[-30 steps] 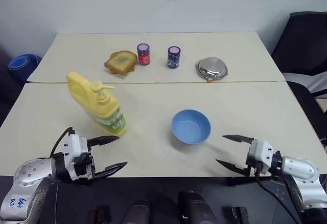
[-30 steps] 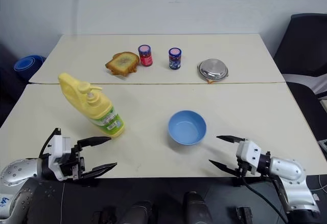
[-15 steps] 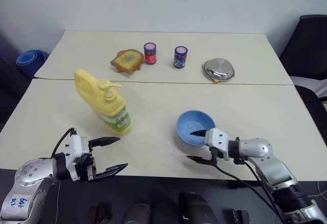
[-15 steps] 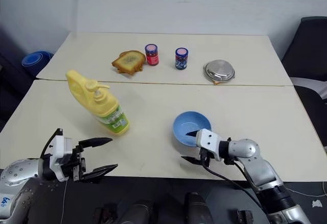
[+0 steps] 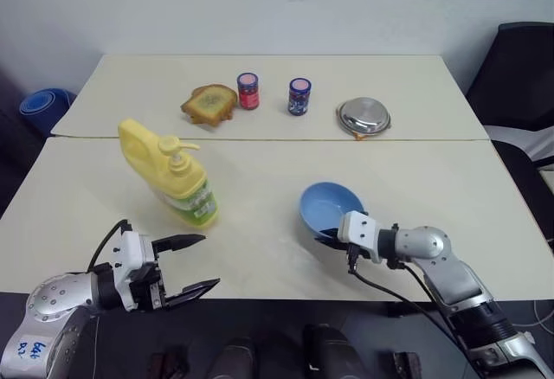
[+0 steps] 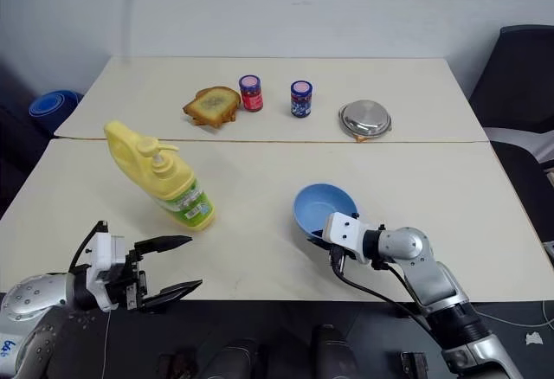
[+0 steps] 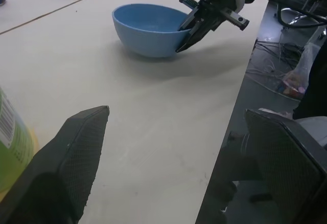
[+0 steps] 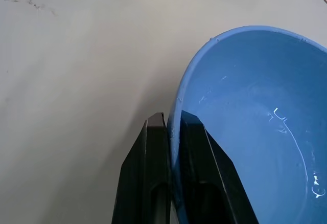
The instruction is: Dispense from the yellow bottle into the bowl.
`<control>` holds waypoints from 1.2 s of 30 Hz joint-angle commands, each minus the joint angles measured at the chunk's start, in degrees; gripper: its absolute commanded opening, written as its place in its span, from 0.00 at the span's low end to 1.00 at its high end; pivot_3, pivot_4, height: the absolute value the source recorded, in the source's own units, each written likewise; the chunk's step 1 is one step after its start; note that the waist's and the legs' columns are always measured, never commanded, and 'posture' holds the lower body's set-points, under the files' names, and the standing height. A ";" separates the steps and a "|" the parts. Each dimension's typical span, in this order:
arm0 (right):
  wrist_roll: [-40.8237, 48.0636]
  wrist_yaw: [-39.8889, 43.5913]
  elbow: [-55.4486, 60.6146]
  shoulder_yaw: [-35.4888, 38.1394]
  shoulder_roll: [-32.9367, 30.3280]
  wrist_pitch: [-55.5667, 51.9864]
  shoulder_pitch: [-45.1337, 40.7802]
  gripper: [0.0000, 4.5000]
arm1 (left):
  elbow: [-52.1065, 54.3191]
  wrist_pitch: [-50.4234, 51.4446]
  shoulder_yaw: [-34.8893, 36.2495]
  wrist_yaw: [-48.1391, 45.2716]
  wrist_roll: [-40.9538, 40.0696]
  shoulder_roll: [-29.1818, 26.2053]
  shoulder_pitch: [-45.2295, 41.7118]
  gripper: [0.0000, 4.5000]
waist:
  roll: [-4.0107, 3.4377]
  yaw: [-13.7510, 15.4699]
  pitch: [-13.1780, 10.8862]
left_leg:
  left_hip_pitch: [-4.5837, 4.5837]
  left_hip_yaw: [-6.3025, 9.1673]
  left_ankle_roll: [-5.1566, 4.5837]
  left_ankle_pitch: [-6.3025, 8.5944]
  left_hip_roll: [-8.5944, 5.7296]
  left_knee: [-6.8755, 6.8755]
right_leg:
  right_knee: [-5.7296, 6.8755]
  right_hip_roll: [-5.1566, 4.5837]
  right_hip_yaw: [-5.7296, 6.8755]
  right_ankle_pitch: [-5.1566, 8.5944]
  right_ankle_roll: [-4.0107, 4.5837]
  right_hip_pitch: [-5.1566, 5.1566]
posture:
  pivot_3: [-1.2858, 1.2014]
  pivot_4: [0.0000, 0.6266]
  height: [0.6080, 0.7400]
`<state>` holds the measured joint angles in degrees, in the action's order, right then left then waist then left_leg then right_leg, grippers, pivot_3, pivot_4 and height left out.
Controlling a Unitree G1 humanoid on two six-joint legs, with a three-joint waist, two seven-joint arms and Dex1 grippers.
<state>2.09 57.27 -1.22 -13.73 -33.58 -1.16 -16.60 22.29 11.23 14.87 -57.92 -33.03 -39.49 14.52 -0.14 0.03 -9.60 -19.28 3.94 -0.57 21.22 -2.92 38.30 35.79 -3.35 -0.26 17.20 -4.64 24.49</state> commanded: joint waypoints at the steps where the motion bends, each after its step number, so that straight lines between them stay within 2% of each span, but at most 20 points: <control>1: 3.43 3.70 3.49 0.28 -0.37 0.35 -2.90 0.01 | 5.30 6.06 6.06 2.73 -9.42 -0.66 0.86 1.00 | 0.03 -0.19 -0.02 | 0.00 0.00 0.00 0.00 0.00 0.00 | 0.02 0.00 0.00 0.00 0.00 0.00 | 0.52 0.24 1.00; 5: 6.05 7.84 8.02 -0.24 -0.49 -3.63 -9.06 0.00 | 9.47 14.76 17.61 8.48 -26.25 -3.04 0.88 0.79 | 0.06 -0.48 -0.15 | 0.00 0.00 0.03 -0.01 0.06 -0.01 | 0.06 0.04 0.00 0.01 0.01 0.05 | 0.52 0.24 1.00; 9: 6.90 10.57 10.15 -2.08 0.42 -8.76 -17.12 0.00 | 11.05 19.19 24.99 16.90 -39.38 -7.06 -4.69 0.51 | 0.08 -0.07 -0.18 | 0.01 0.02 0.06 -0.03 0.06 0.01 | 0.08 0.03 0.01 0.02 0.03 0.04 | 0.52 0.24 1.00; 12: 7.36 12.39 11.07 -4.39 1.44 -14.02 -23.02 0.00 | 8.96 19.82 24.38 23.21 -41.29 -9.49 -13.21 0.29 | 0.10 0.28 -0.19 | -0.04 0.10 0.05 -0.02 0.01 0.13 | 0.06 0.00 0.08 0.02 0.03 0.01 | 0.52 0.24 1.00; 16: 8.14 14.58 12.93 -7.86 2.98 -20.85 -29.71 0.00 | 3.21 19.73 18.52 24.65 -31.16 -14.17 -22.42 0.01 | 0.10 -0.09 -0.19 | -0.10 0.10 0.05 -0.02 -0.03 0.10 | 0.05 0.00 0.08 0.02 0.03 0.06 | 0.52 0.24 1.00; 20: 8.23 15.39 12.94 -9.92 4.99 -24.47 -34.29 0.00 | -1.09 20.05 13.10 23.68 -28.03 -14.22 -31.52 0.01 | 0.09 -0.48 -0.21 | -0.21 0.09 0.11 -0.06 -0.03 0.05 | 0.12 0.03 0.09 0.02 0.03 0.25 | 0.52 0.24 1.00; 24: 7.42 15.05 10.86 -11.15 6.99 -25.46 -38.55 0.00 | -4.16 20.46 9.20 23.35 -23.79 -13.06 -35.61 0.01 | 0.09 -0.69 -0.20 | -0.50 0.09 0.11 -0.06 -0.04 0.07 | 0.22 0.02 0.10 0.01 0.03 0.55 | 0.52 0.24 1.00; 27: 6.40 14.68 8.08 -12.18 9.29 -25.86 -42.51 0.00 | -5.12 21.24 7.77 23.07 -22.11 -12.13 -36.57 0.01 | 0.10 -1.52 -0.21 | -1.15 0.10 0.14 -0.05 -0.06 0.66 | 0.66 0.02 0.16 0.01 0.02 1.20 | 0.52 0.24 1.00; 36: 4.60 14.61 1.96 -13.78 14.05 -24.91 -49.53 0.00 | -6.75 25.12 6.18 24.03 -18.40 -10.80 -36.52 0.01 | 0.10 -1.77 -0.22 | -1.15 0.11 0.15 -0.05 -0.08 0.81 | 0.85 -0.01 0.16 0.01 0.02 1.19 | 0.52 0.24 1.00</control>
<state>6.65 71.75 -0.40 -27.76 -20.25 -27.29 -64.35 15.50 35.65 20.80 -34.54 -52.28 -50.29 -21.78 -0.04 -1.74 -9.82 -20.43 4.06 -0.42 21.17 -3.00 39.10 36.64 -3.36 -0.10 17.21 -4.62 25.68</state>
